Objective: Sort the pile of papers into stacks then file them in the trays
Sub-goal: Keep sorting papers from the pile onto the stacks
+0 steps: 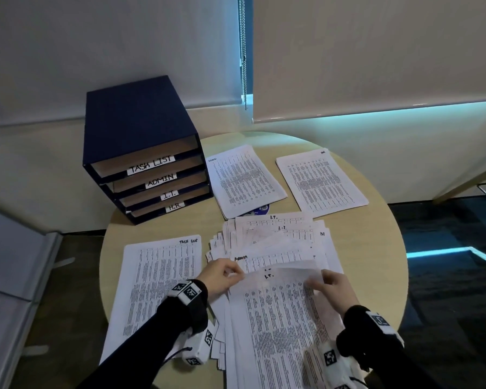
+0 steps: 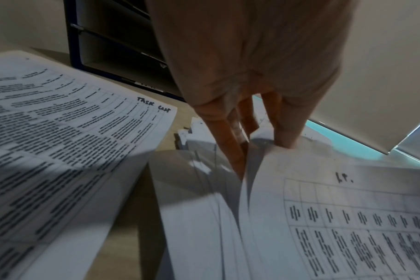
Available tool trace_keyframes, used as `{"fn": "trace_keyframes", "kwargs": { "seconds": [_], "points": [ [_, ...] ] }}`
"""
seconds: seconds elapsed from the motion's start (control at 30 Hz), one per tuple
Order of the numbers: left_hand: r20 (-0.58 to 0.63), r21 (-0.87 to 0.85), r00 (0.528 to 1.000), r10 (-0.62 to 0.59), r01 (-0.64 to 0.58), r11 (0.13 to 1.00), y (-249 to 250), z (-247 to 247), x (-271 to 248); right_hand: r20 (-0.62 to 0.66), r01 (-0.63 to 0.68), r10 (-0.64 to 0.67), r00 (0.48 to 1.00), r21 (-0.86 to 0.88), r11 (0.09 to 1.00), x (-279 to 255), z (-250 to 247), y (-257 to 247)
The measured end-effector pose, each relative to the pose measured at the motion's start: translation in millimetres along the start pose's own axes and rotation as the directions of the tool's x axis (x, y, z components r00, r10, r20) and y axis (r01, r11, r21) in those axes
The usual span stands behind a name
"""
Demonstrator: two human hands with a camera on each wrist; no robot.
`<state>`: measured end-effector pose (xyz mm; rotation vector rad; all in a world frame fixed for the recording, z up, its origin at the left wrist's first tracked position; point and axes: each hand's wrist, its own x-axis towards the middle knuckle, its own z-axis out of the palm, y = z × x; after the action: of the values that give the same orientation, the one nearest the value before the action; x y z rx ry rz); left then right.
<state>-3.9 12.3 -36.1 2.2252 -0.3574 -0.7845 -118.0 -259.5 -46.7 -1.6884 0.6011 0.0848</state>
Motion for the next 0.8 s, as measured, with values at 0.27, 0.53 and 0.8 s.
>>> {"fn": "trace_keyframes", "kwargs": {
  "seconds": [0.27,0.53,0.8],
  "points": [
    [-0.117,-0.345,0.976,-0.183,0.133,0.929,22,0,8,-0.056,-0.011,0.016,0.998,0.083,0.996,2,-6,12],
    [-0.029,-0.36,0.983,-0.183,0.16,0.919,-13,5,11,0.021,-0.013,0.014,1.0,-0.042,0.999,31,3,-28],
    [-0.111,-0.172,0.982,-0.153,0.133,0.976,-15,0,-19,0.187,0.241,-0.161,0.969,-0.863,0.444,109,13,-69]
  ]
}}
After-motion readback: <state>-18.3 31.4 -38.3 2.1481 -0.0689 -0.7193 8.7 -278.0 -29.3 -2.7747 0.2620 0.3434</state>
